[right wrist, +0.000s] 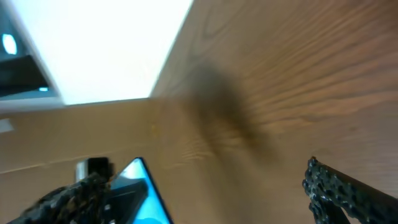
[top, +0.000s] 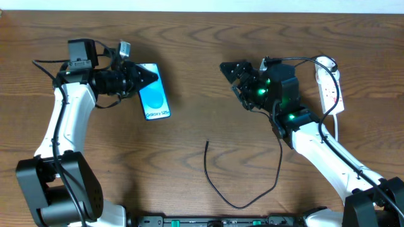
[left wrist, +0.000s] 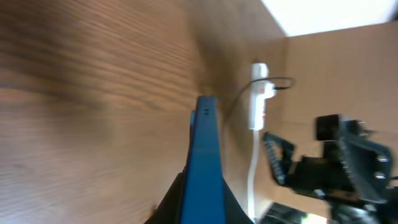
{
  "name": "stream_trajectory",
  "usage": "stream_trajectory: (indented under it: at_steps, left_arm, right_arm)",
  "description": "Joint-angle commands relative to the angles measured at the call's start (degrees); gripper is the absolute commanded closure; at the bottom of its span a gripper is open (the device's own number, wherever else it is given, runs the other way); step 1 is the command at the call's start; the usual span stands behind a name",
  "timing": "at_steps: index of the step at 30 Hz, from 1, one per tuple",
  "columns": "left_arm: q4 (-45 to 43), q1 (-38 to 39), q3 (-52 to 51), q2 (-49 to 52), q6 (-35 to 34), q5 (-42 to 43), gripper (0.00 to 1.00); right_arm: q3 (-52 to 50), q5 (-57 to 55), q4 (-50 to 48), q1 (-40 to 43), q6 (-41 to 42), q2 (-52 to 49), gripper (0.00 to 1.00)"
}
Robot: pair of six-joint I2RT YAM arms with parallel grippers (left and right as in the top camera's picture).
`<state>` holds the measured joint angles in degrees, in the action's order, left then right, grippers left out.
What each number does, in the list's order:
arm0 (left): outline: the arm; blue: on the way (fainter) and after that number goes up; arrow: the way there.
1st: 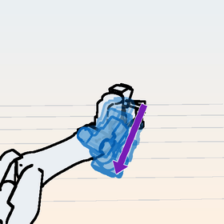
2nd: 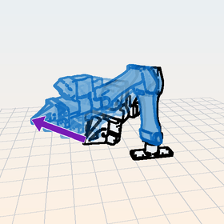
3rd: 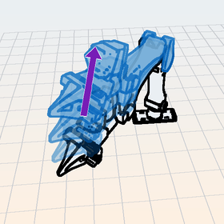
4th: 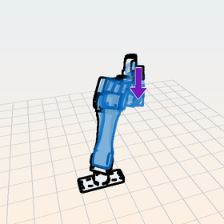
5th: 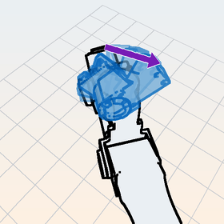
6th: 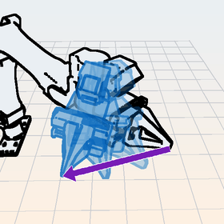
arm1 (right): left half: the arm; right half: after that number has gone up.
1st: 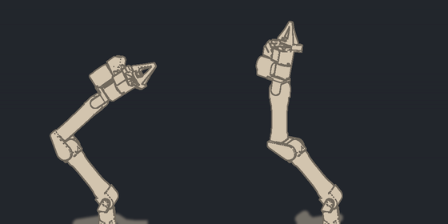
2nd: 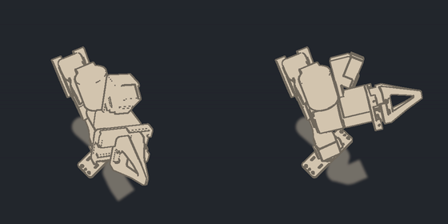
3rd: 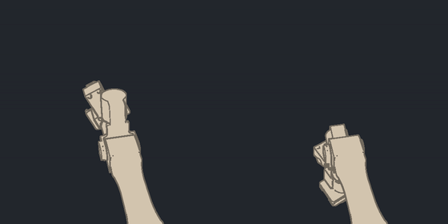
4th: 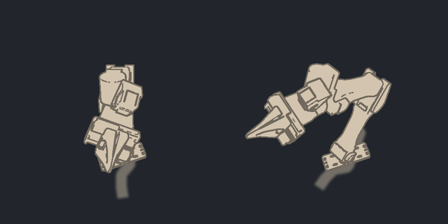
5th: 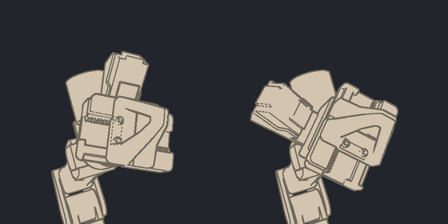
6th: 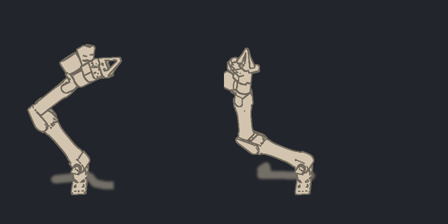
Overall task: Plug charger to phone and switch on socket
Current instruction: 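Open the right gripper and pull it away, left gripper keeps phone, then move the right gripper down over the black cable's connector end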
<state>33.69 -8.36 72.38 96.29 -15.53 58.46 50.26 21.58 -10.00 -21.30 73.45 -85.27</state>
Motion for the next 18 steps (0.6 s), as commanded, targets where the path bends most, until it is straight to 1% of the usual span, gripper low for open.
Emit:
stream_trajectory:
  at_steps: [1,4,9,13,18]
  left_arm:
    - [3.5,-0.1,0.4,-1.2,11.4,-3.9,0.93]
    - [5.0,-0.1,0.2,-1.2,15.8,-4.0,0.93]
    - [6.2,-0.1,-0.1,-1.2,20.4,-4.6,0.93]
    - [7.0,-0.1,-0.3,-1.1,20.9,-7.8,0.92]
    - [7.0,-0.1,-2.3,-1.1,21.6,-8.7,0.93]
  right_arm:
    - [1.0,-2.7,5.1,0.1,-8.3,0.1,0.01]
    - [1.0,-3.3,7.9,-0.3,-11.7,0.0,0.01]
    - [1.0,-3.7,11.3,-1.8,-16.9,-0.6,0.01]
    - [1.0,-3.7,13.1,-4.3,-18.5,-2.4,0.01]
    - [1.0,-4.8,13.7,-8.7,-18.5,-3.9,0.01]
